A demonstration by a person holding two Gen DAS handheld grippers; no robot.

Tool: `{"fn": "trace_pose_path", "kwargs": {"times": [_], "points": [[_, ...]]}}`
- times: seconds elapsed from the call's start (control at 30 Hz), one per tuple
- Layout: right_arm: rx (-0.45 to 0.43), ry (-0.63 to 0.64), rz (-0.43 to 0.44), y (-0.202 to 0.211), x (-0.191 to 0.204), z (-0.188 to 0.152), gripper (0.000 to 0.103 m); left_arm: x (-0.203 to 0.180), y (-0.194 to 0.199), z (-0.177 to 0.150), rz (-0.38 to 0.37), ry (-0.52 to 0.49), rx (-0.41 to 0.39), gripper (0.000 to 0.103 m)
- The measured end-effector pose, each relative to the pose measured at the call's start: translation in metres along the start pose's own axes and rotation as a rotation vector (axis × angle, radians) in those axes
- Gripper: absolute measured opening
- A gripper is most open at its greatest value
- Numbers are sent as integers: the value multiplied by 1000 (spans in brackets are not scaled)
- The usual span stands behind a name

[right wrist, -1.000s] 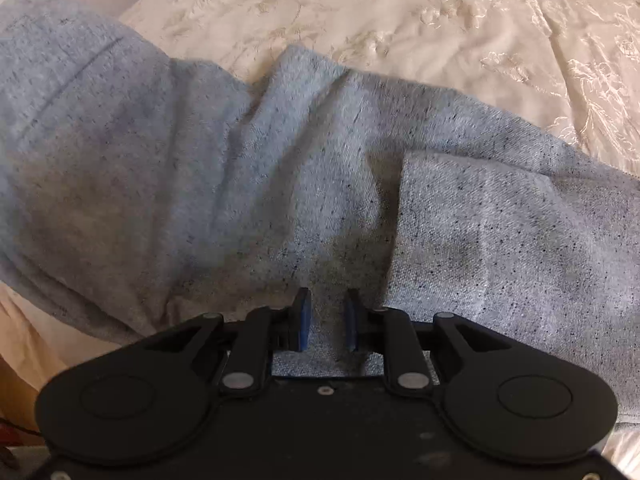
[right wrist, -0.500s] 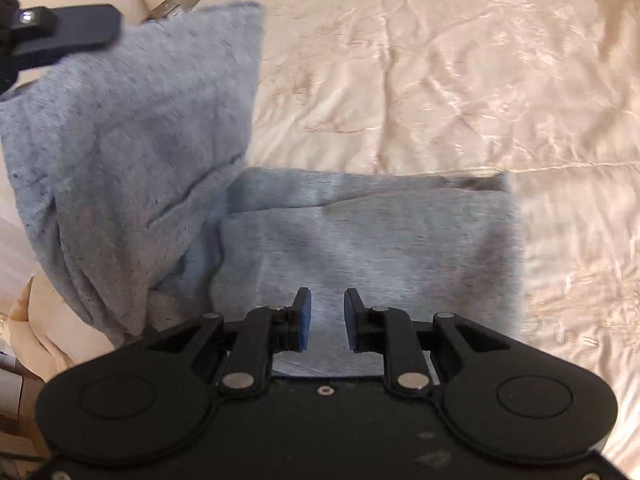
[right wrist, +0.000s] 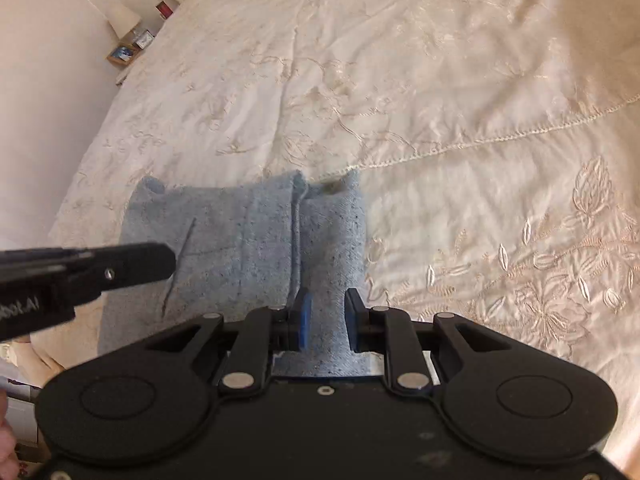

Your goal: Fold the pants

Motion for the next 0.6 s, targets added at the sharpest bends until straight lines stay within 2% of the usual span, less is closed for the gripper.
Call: {"fn": "trace_pose_path", "kwargs": {"times": [0.17,0.3,0.43,0.6], "points": [[-11,58,67,-5,18,14,26,54,2,-27,181,77,40,10],[32,87,68,-26,34,17,27,93,-12,-36,244,173,68,11],[83,105,28,-49,45,15,29,125,-44,-59,186,259,175,11],[119,79,-5,-71,49,15,29,140,-52,-67,112,314,187,11]]}}
Point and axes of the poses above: each gripper's, at about its wrist camera, not at the fingertips, and y roughly against the way its jaws point, x to its left, z to its top, the point moved 4 cm from there along -y, roughly the way its jaws point, and after that the axes turned 12 degrees about -z, right-handed, at the moved point
